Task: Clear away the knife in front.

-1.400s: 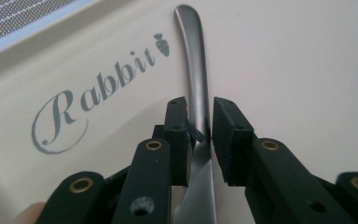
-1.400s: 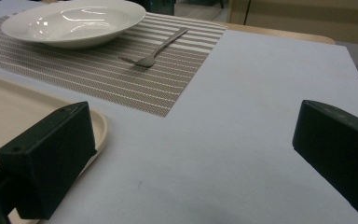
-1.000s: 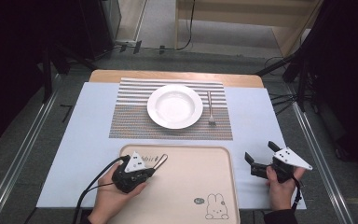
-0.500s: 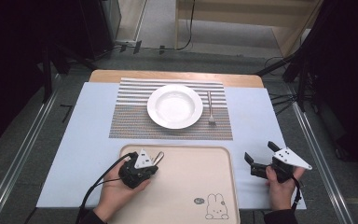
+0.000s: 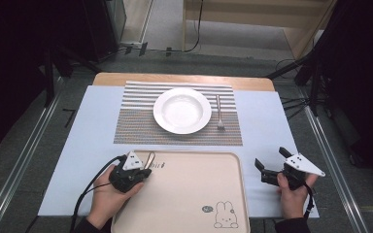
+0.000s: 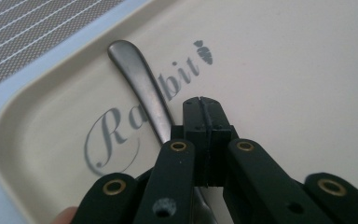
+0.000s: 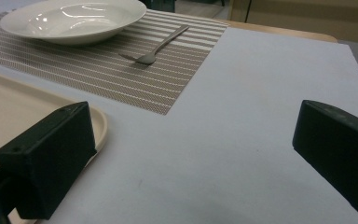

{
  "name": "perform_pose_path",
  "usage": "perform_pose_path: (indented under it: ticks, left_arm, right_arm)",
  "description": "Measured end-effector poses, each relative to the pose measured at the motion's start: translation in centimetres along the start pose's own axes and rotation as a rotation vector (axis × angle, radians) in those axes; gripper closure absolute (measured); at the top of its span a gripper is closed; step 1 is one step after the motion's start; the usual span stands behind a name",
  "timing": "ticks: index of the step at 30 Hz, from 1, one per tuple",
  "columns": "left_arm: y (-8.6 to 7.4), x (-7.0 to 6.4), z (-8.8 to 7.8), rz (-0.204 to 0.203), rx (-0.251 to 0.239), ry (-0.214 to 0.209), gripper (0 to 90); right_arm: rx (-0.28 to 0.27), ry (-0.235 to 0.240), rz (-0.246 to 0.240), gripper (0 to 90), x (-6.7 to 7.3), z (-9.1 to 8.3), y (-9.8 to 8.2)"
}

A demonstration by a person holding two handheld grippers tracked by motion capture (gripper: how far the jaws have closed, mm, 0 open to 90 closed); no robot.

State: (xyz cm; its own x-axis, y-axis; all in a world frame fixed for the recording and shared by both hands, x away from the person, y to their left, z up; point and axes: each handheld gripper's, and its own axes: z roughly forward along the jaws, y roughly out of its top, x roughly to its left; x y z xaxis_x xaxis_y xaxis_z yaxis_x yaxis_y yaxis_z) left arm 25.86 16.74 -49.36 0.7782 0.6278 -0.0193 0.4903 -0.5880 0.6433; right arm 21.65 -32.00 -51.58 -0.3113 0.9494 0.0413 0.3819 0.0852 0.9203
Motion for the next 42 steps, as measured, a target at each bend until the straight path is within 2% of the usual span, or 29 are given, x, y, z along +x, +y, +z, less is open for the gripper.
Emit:
perform_pose_path:
  ticks: [8, 12, 13, 14, 15, 17, 18, 19, 21, 23, 25, 33, 36, 37, 41, 42]
  left_arm:
    - [-1.0, 1.6, -1.4, -0.064, -0.039, 0.004, 90.0]
    - [-1.5, 2.3, -1.9, -0.077, -0.045, 0.014, 90.0]
    - [-1.7, 2.4, -2.1, -0.088, -0.054, 0.003, 90.0]
    - [-1.8, 2.5, -2.4, -0.101, -0.085, -0.028, 90.0]
    - [-1.8, 2.3, -2.5, -0.093, -0.099, -0.035, 90.0]
    - [-1.2, 1.6, -2.6, -0.045, -0.096, -0.011, 90.0]
    - [-0.9, 1.3, -2.4, -0.031, -0.097, -0.014, 90.0]
    - [-0.6, 1.1, -2.1, -0.017, -0.091, -0.017, 90.0]
    - [-0.3, 0.7, -1.1, 0.008, -0.065, 0.001, 90.0]
    - [-0.3, 0.6, -0.4, 0.019, -0.039, 0.008, 90.0]
    - [-0.4, 0.7, -0.1, 0.027, -0.025, 0.033, 90.0]
    - [-1.4, 2.3, -1.0, -0.031, -0.040, 0.041, 90.0]
    - [-1.7, 2.8, -1.5, -0.055, -0.061, 0.036, 90.0]
    - [-1.8, 2.9, -1.6, -0.051, -0.073, 0.029, 90.0]
    - [-2.1, 3.0, -2.5, -0.046, -0.184, 0.001, 90.0]
    - [-2.1, 3.2, -2.8, -0.053, -0.211, -0.006, 86.9]
  right_arm:
    - [0.002, 0.000, -0.004, 0.0, 0.0, 0.1, 0.0]
    - [0.004, -0.003, -0.003, 0.0, 0.0, 0.1, 0.0]
    - [0.004, -0.003, -0.003, 0.0, 0.0, 0.1, 0.0]
    - [0.004, -0.003, -0.004, 0.0, 0.0, 0.1, 0.0]
    - [0.004, -0.003, -0.004, 0.0, 0.0, 0.1, 0.0]
    - [0.005, -0.004, -0.004, 0.0, 0.0, 0.2, 0.0]
    - [0.004, -0.004, -0.006, 0.0, 0.0, 0.2, 0.0]
    - [0.004, -0.004, -0.010, 0.0, 0.0, 0.2, 0.0]
    - [0.007, -0.005, -0.013, 0.0, 0.1, 0.2, 0.0]
    - [0.005, -0.005, -0.014, 0.0, 0.1, 0.2, 0.0]
    - [0.006, -0.007, -0.005, 0.0, 0.0, 0.1, 0.0]
    - [0.004, -0.004, -0.003, 0.0, 0.0, 0.2, 0.0]
    - [0.004, -0.003, -0.004, 0.0, 0.0, 0.1, 0.0]
    - [0.005, -0.004, -0.005, 0.0, 0.0, 0.1, 0.0]
    - [0.005, -0.004, -0.005, 0.0, 0.0, 0.2, 0.0]
    - [0.003, -0.005, -0.006, 0.0, 0.0, 0.2, 0.0]
